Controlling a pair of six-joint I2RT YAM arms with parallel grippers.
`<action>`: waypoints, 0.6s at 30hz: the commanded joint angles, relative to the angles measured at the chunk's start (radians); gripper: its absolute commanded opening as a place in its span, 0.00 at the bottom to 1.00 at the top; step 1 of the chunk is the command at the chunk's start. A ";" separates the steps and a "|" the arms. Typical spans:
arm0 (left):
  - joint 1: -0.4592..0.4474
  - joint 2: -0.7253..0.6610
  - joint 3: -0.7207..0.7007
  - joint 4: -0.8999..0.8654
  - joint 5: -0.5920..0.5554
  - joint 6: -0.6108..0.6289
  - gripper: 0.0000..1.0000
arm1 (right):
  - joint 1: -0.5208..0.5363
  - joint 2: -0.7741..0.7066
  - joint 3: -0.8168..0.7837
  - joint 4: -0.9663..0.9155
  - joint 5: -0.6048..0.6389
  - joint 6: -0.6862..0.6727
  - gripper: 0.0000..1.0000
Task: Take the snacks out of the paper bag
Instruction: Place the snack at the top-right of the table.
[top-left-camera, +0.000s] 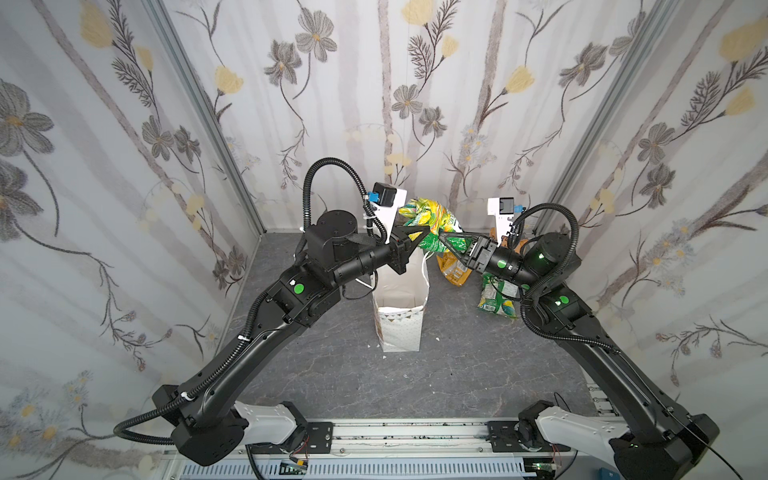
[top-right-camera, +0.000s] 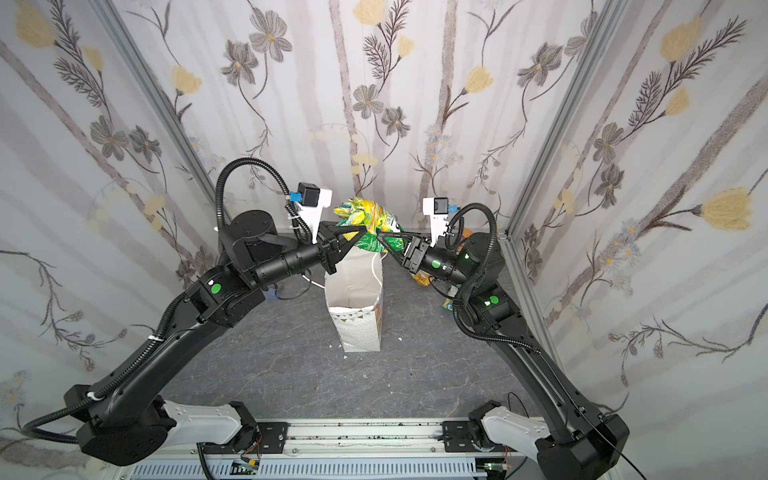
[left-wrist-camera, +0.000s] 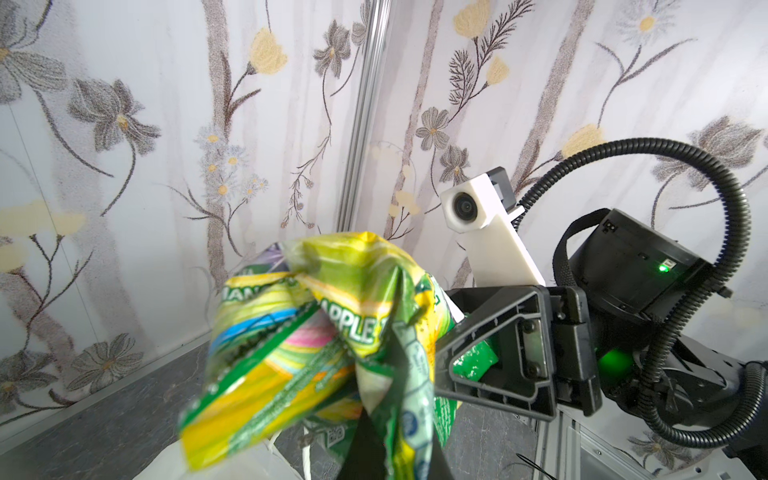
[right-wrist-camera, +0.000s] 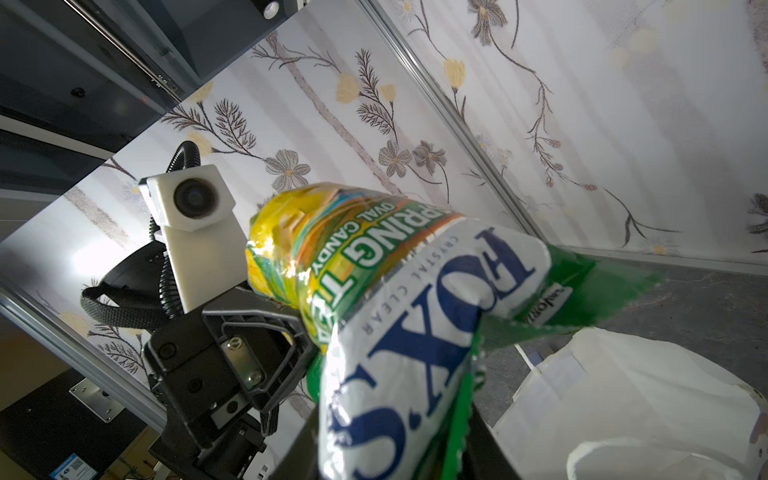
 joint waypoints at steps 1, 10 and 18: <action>-0.004 -0.011 -0.011 0.008 0.026 0.011 0.16 | 0.001 -0.002 0.007 0.085 0.038 0.020 0.30; -0.004 -0.019 -0.012 -0.002 0.003 0.028 0.41 | 0.001 -0.009 0.018 0.105 0.064 0.009 0.07; -0.004 -0.040 -0.022 -0.012 -0.023 0.049 0.71 | -0.028 -0.003 0.068 0.087 0.091 -0.023 0.00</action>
